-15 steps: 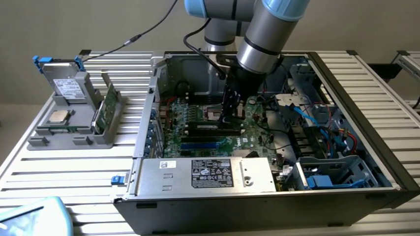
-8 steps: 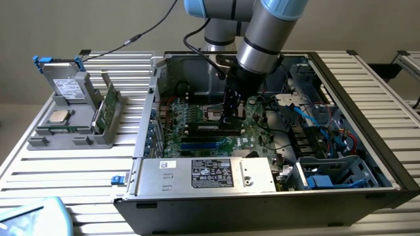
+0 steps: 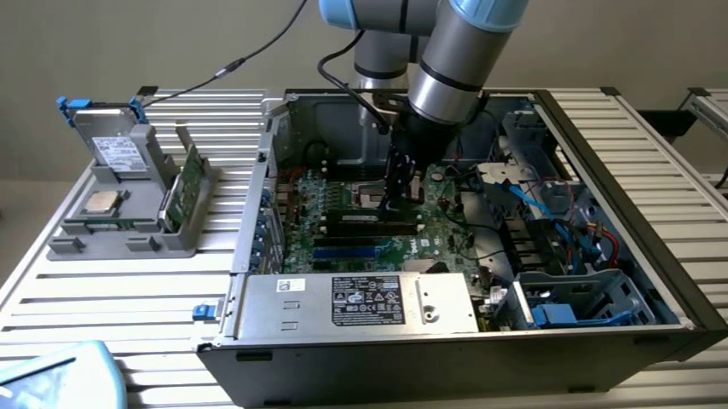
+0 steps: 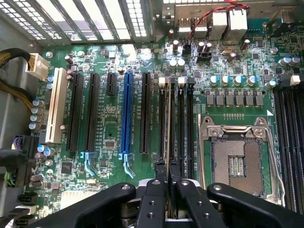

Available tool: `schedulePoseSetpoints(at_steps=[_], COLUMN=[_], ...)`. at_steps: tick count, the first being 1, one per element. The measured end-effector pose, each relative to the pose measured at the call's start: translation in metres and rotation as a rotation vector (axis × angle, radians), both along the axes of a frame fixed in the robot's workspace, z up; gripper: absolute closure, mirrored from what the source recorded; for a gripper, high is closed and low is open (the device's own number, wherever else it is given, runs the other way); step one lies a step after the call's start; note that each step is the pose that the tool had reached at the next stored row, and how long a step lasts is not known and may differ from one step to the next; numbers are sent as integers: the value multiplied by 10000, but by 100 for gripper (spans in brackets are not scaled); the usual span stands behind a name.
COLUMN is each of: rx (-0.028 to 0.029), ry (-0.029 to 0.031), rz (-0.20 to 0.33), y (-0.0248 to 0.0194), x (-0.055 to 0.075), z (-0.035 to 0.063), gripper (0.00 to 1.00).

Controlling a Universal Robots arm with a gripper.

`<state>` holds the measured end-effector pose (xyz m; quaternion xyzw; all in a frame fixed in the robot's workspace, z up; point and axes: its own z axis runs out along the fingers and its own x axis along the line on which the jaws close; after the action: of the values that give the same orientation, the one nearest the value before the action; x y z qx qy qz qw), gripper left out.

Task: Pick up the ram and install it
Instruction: 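Insert the ram into the slot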

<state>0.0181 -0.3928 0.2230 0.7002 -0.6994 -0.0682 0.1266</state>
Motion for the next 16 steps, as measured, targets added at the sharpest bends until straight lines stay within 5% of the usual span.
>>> schedulePoseSetpoints(at_steps=[16], rx=[-57], ry=[-21], rz=[121], y=[33], x=[-36], z=[-1], gripper=[86])
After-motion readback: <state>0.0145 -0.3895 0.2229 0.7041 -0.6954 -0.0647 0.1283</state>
